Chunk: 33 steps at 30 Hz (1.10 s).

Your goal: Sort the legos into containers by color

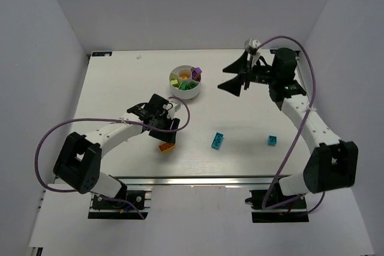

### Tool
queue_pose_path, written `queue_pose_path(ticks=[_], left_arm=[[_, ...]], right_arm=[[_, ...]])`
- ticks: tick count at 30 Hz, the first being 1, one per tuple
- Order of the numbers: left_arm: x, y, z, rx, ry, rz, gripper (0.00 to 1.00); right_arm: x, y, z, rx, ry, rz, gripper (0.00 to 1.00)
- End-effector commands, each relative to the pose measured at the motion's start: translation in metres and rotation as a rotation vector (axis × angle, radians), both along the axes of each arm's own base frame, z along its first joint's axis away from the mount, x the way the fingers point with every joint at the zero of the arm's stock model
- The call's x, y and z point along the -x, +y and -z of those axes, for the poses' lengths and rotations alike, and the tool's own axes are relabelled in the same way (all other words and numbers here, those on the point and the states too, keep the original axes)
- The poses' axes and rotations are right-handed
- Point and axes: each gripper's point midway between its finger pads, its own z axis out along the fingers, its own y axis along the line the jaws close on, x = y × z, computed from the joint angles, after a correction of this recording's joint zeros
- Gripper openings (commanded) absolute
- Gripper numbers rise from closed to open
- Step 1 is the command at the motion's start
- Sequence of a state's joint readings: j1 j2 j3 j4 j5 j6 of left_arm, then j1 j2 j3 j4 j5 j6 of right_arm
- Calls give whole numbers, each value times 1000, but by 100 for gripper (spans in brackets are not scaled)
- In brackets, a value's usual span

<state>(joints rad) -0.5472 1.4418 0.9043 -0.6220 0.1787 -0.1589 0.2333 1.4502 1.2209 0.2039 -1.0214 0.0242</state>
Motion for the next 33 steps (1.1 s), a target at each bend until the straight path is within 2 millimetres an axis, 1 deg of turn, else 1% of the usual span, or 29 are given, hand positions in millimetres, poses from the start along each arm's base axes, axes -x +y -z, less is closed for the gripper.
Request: queue_pose_path(ticks=[1, 2, 3, 4, 5, 6, 9, 10, 12, 13, 15, 17, 18, 19, 22, 23, 24, 26, 27, 30, 33], left_arm=[[4, -8, -9, -4, -37, 126, 69], [6, -11, -6, -11, -38, 148, 69], [5, -8, 0, -36, -27, 148, 69], [9, -11, 4, -57, -27, 178, 70], [6, -10, 7, -71, -25, 178, 72], [6, -8, 14, -115, -26, 184, 72], [4, -12, 20, -166, -48, 209, 74], [-1, -9, 22, -205, -72, 200, 74], [-6, -10, 20, -249, -103, 206, 74], [-11, -5, 21, -286, -117, 192, 74], [-12, -12, 18, -300, -142, 212, 73], [-14, -10, 21, -342, -143, 218, 71], [-15, -13, 19, -358, -150, 224, 70], [-13, -8, 26, -396, -121, 227, 69], [-14, -5, 29, -476, -115, 241, 67], [-13, -6, 34, -507, -114, 253, 67], [-12, -8, 34, -521, -110, 262, 66], [-10, -5, 37, -558, -100, 263, 66], [-9, -1, 39, -587, -83, 261, 66], [-6, -4, 39, -605, -81, 270, 65], [-7, -4, 36, -609, -86, 258, 63]], right_arm=[[39, -6, 13, 1, 14, -91, 89], [42, -8, 14, 8, -23, -91, 89], [48, -15, 17, 9, -36, -75, 89], [50, -17, 15, 7, -52, -65, 89], [51, -22, 12, 1, -71, -54, 89], [51, -25, 13, 1, -68, -49, 89], [53, -32, 13, -8, -54, -59, 89], [55, -34, 13, -17, -33, -69, 89], [57, -35, 11, -33, -37, -76, 89], [59, -38, 15, -36, -28, -82, 89], [60, -40, 13, -41, -30, -82, 89], [59, -44, 15, -44, -24, -79, 89], [62, -41, 15, -46, -21, -92, 89], [60, -46, 14, -50, -21, -79, 89], [62, -49, 13, -59, -22, -83, 89], [62, -50, 13, -61, -21, -80, 89], [63, -51, 14, -63, -15, -86, 89], [63, -54, 13, -67, -14, -79, 89], [63, -56, 12, -68, -16, -76, 89], [63, -59, 12, -72, -18, -67, 89], [64, -61, 11, -79, -19, -69, 89]])
